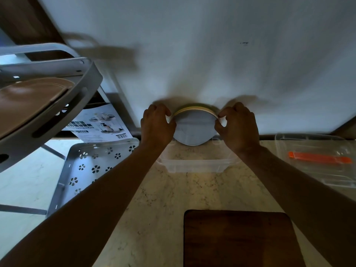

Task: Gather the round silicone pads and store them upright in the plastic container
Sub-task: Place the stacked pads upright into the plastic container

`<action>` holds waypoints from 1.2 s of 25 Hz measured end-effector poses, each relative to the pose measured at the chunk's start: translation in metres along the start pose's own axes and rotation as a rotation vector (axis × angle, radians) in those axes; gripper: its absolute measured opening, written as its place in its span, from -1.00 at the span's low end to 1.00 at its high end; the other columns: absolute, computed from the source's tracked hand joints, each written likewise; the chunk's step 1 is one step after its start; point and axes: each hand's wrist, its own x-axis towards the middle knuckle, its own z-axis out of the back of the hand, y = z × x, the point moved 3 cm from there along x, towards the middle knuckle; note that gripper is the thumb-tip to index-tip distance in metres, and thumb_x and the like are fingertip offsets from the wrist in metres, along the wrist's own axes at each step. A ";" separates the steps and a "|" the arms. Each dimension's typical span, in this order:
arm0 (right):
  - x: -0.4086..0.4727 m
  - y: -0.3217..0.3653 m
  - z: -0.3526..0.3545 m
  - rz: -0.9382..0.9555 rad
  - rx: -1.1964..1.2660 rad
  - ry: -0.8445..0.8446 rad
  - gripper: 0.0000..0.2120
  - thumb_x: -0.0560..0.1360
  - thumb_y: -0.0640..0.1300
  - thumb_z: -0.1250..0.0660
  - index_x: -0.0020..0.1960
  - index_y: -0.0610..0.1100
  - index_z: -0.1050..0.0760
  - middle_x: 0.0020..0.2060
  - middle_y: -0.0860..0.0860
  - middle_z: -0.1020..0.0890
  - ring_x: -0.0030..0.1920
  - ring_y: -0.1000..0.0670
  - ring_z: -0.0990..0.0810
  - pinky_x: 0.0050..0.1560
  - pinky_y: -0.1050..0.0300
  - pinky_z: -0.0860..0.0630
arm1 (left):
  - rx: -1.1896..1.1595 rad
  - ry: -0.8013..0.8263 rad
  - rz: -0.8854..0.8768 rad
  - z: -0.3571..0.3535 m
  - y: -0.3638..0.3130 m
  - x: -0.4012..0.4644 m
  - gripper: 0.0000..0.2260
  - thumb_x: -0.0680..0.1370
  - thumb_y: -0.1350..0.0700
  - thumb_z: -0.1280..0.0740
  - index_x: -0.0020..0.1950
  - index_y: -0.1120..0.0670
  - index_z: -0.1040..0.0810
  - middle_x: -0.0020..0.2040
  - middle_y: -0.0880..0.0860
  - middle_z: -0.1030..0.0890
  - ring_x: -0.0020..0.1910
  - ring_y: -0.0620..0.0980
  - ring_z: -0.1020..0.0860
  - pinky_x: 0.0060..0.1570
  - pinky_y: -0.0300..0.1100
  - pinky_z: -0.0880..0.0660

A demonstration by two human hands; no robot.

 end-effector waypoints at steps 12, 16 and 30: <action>-0.029 0.038 0.045 0.109 0.163 0.194 -0.56 0.48 -0.07 -0.44 0.31 -0.17 -0.48 0.20 -0.15 -0.51 0.22 -0.17 -0.46 0.21 -0.04 -0.42 | 0.045 0.104 0.107 0.053 -0.012 -0.034 -0.58 0.56 0.01 -0.32 0.40 0.07 -0.41 0.36 0.13 -0.49 0.33 0.14 -0.44 0.27 0.02 -0.38; -0.046 0.078 0.085 0.104 0.313 0.290 -0.51 0.54 -0.01 -0.38 0.40 -0.14 -0.40 0.33 -0.11 -0.48 0.32 -0.11 -0.45 0.33 -0.04 -0.40 | 0.048 0.106 0.072 0.106 -0.034 -0.070 -0.55 0.57 0.00 -0.32 0.43 0.09 -0.39 0.38 0.15 -0.48 0.33 0.13 -0.46 0.26 0.01 -0.39; -0.081 0.255 0.171 0.044 0.727 0.297 -0.73 0.53 0.03 -0.37 -0.02 -0.17 -0.67 -0.05 -0.16 -0.72 -0.04 -0.16 -0.68 0.08 -0.15 -0.58 | 0.021 -0.113 -0.134 0.300 -0.064 -0.148 -0.76 0.54 0.11 -0.35 0.19 0.11 -0.62 0.12 0.11 -0.69 0.03 0.06 -0.64 0.01 -0.23 -0.43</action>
